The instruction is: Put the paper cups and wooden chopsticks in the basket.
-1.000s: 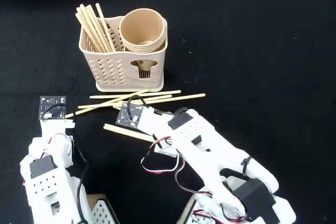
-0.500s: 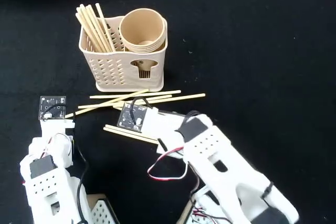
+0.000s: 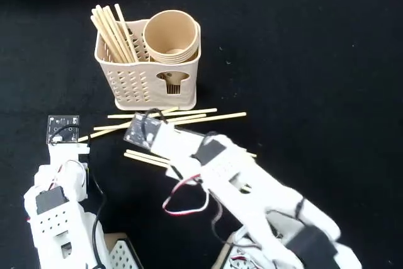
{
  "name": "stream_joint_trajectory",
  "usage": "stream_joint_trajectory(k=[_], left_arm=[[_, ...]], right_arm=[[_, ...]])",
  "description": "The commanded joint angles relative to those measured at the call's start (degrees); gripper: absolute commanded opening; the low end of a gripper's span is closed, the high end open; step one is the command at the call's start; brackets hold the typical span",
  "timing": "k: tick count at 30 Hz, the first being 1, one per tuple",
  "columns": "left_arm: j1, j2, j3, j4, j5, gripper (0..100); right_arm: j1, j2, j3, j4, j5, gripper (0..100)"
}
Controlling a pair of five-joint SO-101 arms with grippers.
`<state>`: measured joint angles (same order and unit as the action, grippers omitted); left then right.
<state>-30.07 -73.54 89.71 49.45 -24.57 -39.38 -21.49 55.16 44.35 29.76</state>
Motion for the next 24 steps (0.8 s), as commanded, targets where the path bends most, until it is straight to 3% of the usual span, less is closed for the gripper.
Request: stream_joint_trajectory(k=[1, 4, 17, 24], left_arm=[[0.3, 0.2, -0.1, -1.1, 0.0, 8], [0.3, 0.2, -0.1, -1.1, 0.0, 8], [0.3, 0.2, -0.1, -1.1, 0.0, 8], [0.3, 0.2, -0.1, -1.1, 0.0, 8]], right_arm=[[-0.7, 4.3, -5.0, 0.5, -0.7, 12.1], [-1.0, 5.3, -5.0, 2.9, -0.4, 21.3], [-0.4, -2.6, 9.4, 4.7, 3.5, 18.5], [-0.7, -2.6, 9.1, 4.7, 3.5, 18.5]])
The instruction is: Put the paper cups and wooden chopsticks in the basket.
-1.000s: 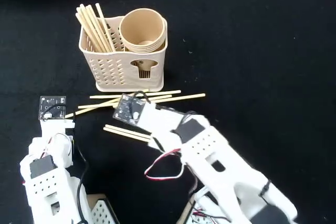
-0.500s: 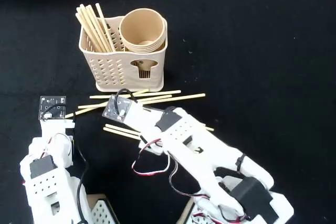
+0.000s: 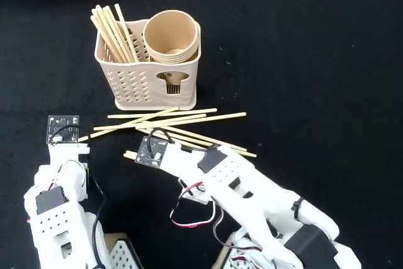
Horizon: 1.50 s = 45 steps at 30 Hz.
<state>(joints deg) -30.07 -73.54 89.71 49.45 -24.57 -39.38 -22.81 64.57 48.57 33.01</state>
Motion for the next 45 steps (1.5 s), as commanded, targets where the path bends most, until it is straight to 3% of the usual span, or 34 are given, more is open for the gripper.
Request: stream_joint_trajectory(k=[1, 20, 26, 39, 45], left_arm=[[0.3, 0.2, -0.1, -1.1, 0.0, 8], [0.3, 0.2, -0.1, -1.1, 0.0, 8], [0.3, 0.2, -0.1, -1.1, 0.0, 8], [0.3, 0.2, -0.1, -0.9, 0.0, 8], [0.3, 0.2, -0.1, -1.0, 0.0, 8]], right_arm=[[-0.7, -1.3, -0.4, 0.4, 0.3, 18.5], [0.2, -1.3, -8.7, 2.1, 0.1, 18.7], [0.0, -1.4, -5.5, 3.8, 0.4, 31.4], [2.8, 2.5, -2.4, 1.5, 5.5, 25.2], [2.7, 4.7, -4.4, 1.6, 7.1, 3.8]])
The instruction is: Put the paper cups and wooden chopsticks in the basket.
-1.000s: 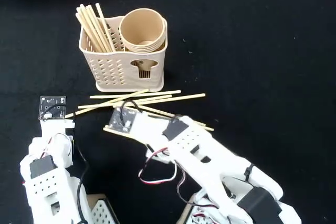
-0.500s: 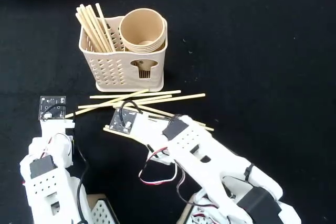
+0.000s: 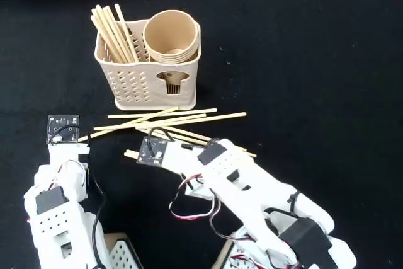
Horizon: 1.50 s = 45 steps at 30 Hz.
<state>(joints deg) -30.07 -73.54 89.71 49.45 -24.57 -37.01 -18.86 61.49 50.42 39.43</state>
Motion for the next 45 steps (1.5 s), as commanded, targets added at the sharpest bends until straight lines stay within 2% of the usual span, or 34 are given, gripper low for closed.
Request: stream_joint_trajectory(k=[1, 9, 28, 37, 45], left_arm=[[0.3, 0.2, -0.1, -1.1, 0.0, 8], [0.3, 0.2, -0.1, -1.1, 0.0, 8], [0.3, 0.2, -0.1, -1.2, 0.0, 8], [0.3, 0.2, -0.1, -1.2, 0.0, 8], [0.3, 0.2, -0.1, -1.2, 0.0, 8]], right_arm=[[0.4, 0.7, -1.4, -0.4, 0.7, 0.8], [0.5, 0.7, -5.5, -0.1, 0.6, 1.2], [0.2, 0.6, -22.0, 0.0, -11.0, 1.2], [0.0, 0.6, -29.8, 5.7, -10.5, 1.2], [-6.6, -1.5, -35.4, 10.8, -11.0, 1.2]])
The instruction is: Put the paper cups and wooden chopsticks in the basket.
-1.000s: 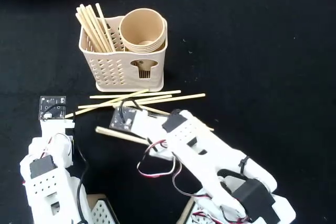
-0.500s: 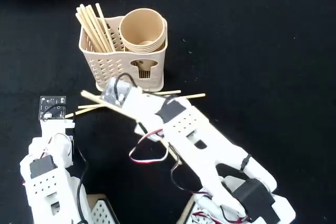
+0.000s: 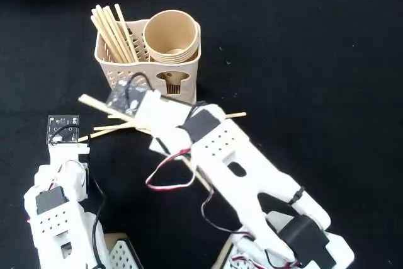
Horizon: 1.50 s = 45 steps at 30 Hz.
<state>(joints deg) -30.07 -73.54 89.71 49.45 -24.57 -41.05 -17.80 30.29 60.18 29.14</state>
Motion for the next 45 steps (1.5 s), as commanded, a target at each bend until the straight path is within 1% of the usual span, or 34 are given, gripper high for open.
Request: stream_joint_trajectory(k=[1, 7, 10, 16, 20, 25, 31, 34, 38, 40, 45], left_arm=[[0.3, 0.2, -0.1, -1.2, 0.0, 8], [0.3, 0.2, -0.1, -1.2, 0.0, 8], [0.3, 0.2, -0.1, -1.2, 0.0, 8], [0.3, 0.2, -0.1, -1.1, 0.0, 8], [0.3, 0.2, -0.1, -1.1, 0.0, 8], [0.3, 0.2, -0.1, -1.1, 0.0, 8], [0.3, 0.2, -0.1, -1.1, 0.0, 8], [0.3, 0.2, -0.1, -1.1, 0.0, 8], [0.3, 0.2, -0.1, -1.1, 0.0, 8], [0.3, 0.2, -0.1, -1.1, 0.0, 8], [0.3, 0.2, -0.1, -1.1, 0.0, 8]], right_arm=[[-2.8, -3.9, -4.4, 1.1, -0.7, 1.2], [-2.0, -11.0, -5.6, 0.4, -0.7, 1.2], [-1.0, -13.0, -5.5, -1.9, -0.7, 1.2], [3.0, -14.3, -5.5, -10.9, -0.8, 1.2], [3.3, -14.3, -5.6, -15.0, -1.1, 1.2], [3.3, -14.3, -9.8, -16.9, -9.1, 1.2], [3.4, -13.8, -19.9, -17.5, -16.1, 1.3], [3.4, -13.8, -21.8, -24.4, -19.5, 1.3], [4.3, -12.1, -19.6, -38.8, -25.1, 1.3], [4.3, -9.9, -18.6, -44.4, -26.5, 1.3], [4.3, -3.2, -18.2, -49.7, -26.7, 1.3]])
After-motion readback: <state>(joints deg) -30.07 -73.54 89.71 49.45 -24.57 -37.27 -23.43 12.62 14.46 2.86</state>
